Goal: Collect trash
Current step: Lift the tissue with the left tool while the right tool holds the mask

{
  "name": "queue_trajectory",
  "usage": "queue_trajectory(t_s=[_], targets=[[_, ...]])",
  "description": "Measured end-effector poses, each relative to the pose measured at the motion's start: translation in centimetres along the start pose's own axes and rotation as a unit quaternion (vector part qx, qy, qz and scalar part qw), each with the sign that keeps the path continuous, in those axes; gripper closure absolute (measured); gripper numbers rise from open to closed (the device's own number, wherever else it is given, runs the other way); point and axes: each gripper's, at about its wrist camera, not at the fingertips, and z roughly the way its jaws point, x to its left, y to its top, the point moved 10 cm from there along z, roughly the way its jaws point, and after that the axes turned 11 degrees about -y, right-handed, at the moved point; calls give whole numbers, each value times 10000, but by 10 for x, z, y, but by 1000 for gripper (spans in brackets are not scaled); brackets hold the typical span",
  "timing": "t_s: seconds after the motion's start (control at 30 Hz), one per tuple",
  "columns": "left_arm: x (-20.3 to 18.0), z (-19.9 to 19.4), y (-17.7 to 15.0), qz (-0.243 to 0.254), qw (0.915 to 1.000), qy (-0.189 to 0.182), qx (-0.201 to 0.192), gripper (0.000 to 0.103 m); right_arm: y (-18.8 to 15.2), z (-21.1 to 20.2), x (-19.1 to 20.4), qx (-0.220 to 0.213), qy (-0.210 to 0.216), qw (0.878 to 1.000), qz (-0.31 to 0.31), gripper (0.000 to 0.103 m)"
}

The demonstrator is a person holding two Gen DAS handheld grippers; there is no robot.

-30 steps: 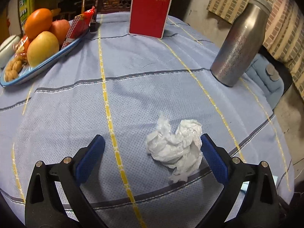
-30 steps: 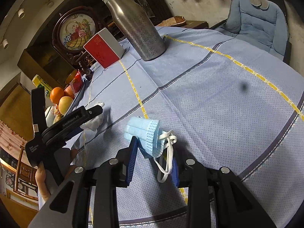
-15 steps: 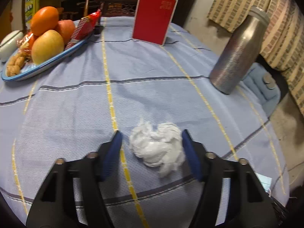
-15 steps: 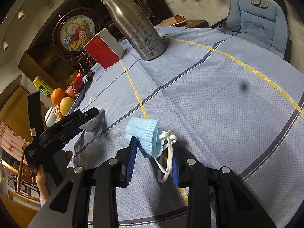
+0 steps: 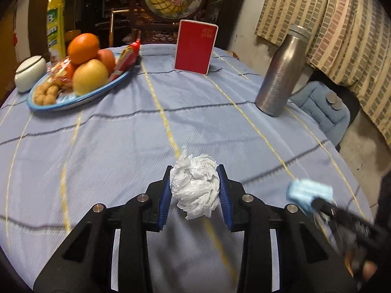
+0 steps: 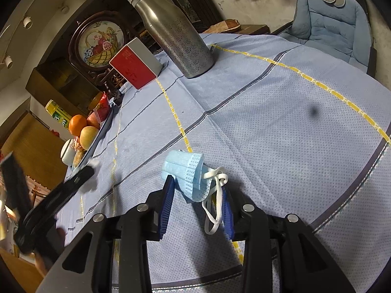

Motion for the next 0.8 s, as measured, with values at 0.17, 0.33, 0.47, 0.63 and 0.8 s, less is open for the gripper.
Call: queue_trajectory(t_s=[0.17,0.33,0.47,0.63,0.8], targets=[[10,-23,-32,127,9997,93,211,67,0,0,2,-1,30,10000,-23,63],[9,-23,-46,193,9990,49,401,67,0,-2,5,-17,28,9999,-104,57],[3,-16,-53,407,9976,175,536,67,1,-2,5,-51,7,9999,-111,55],[4,-6,-62,496,9954,301,768,66,4,-3,9,-154,-352,9984,-415,36],[4,-3,-64,555,9944,372,820,65,11,6,18,-123,-647,9950,-751,35]])
